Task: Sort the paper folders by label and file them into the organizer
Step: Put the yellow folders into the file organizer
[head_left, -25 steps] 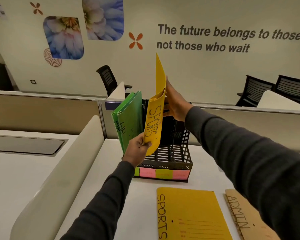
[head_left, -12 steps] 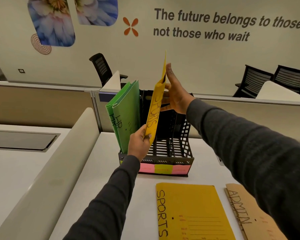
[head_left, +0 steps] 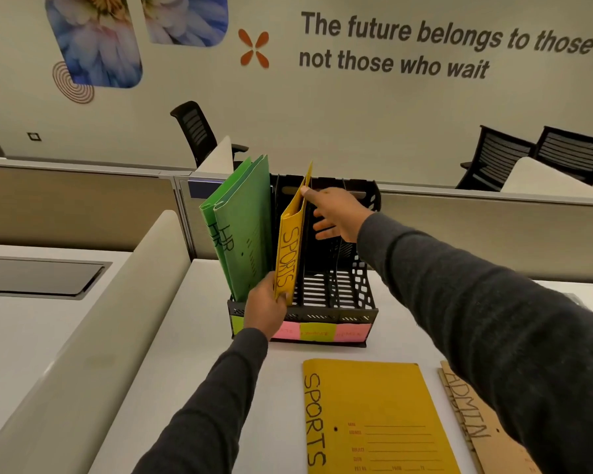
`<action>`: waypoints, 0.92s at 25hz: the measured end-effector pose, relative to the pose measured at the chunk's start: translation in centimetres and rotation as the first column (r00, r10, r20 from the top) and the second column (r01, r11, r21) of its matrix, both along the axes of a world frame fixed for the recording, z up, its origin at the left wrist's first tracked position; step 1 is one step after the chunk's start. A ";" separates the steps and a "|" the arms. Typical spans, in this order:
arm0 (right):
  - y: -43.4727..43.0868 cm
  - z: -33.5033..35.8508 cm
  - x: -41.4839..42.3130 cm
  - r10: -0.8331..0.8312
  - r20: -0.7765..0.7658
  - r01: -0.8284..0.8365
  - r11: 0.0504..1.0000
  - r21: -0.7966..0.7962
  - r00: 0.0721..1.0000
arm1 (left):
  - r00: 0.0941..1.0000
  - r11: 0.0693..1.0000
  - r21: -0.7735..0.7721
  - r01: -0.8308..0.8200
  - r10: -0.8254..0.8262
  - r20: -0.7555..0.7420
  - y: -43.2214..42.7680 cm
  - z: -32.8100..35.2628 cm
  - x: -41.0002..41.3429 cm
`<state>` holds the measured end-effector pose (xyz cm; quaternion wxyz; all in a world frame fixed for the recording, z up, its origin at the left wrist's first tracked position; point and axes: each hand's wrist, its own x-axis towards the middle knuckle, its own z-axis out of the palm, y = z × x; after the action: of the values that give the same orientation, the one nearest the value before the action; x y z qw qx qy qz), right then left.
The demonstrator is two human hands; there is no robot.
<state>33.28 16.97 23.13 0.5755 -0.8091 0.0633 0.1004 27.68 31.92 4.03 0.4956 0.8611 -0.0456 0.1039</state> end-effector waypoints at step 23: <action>-17.3 -25.4 -32.9 0.092 -0.304 -0.279 0.699 -0.658 0.948 | 0.757 0.989 0.054 -0.139 0.141 -0.638 -5.1 -8.4 -24.5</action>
<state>0.39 -0.31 -2.31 0.2046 -0.9483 0.0848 0.2272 3.16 26.86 -4.36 0.4709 0.8467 0.1900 -0.1588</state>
